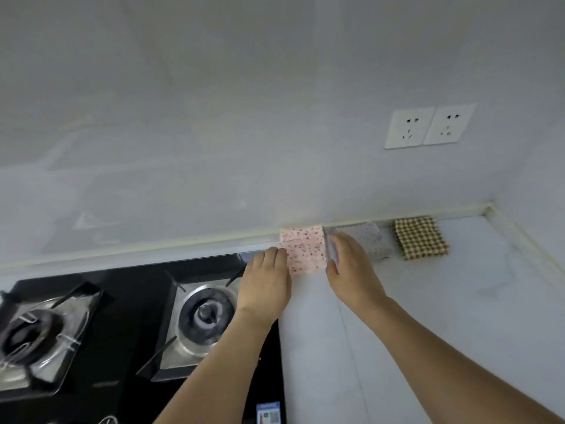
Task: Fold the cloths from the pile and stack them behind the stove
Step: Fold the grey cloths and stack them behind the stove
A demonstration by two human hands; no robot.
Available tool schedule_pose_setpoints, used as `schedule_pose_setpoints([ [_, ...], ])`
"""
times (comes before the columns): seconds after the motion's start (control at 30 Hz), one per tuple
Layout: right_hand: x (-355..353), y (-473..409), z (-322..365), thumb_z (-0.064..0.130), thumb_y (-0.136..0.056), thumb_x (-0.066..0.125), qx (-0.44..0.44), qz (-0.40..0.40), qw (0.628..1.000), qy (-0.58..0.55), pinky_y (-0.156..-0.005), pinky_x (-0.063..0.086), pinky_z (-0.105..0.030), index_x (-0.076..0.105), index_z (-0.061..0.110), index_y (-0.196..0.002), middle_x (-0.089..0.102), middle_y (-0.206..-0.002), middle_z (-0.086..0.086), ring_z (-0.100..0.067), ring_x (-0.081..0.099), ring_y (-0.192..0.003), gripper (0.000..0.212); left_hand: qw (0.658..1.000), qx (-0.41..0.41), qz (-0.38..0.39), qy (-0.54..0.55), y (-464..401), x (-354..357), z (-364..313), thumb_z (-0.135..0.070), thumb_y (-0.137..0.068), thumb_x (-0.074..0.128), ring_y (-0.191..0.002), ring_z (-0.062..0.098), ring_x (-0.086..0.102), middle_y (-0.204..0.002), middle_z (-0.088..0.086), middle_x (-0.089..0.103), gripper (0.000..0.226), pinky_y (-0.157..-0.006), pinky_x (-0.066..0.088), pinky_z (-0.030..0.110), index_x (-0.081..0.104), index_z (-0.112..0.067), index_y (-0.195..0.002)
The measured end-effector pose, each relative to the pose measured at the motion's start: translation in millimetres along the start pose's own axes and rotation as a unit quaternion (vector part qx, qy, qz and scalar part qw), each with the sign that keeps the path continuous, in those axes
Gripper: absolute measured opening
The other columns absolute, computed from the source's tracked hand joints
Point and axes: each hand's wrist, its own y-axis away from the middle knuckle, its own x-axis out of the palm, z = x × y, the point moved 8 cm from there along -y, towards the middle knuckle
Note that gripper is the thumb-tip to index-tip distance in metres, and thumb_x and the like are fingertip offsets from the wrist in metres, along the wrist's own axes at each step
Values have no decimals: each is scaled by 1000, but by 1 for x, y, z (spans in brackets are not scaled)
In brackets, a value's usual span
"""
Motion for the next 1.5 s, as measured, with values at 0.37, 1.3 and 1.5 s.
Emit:
schedule_pose_setpoints([
  [0.37,103,66,169,14,-95,52,-38,102,993,-55,-109,18,-17,36,13,-144,36,-150,-1,-15,31,-139,51,996,-72,29,-41,132,-51,164,-22,-83,61,-101,25,59,-114,5,62,35,-89,51,38,60,-10,-116],
  [1.3,377,99,571,19,-96,53,-123,215,966,-76,-110,35,-28,40,19,-139,41,-143,3,-14,38,-134,45,965,-262,32,-8,346,-160,593,-26,-99,46,-124,25,49,-137,5,52,40,-106,38,36,48,-12,-136],
  [1.5,438,106,660,14,-97,48,-130,219,964,-72,-105,17,-14,40,14,-140,36,-147,-1,-14,33,-136,44,961,-273,39,11,386,-180,691,-28,-101,39,-130,23,41,-145,1,43,43,-108,31,34,40,-14,-142],
])
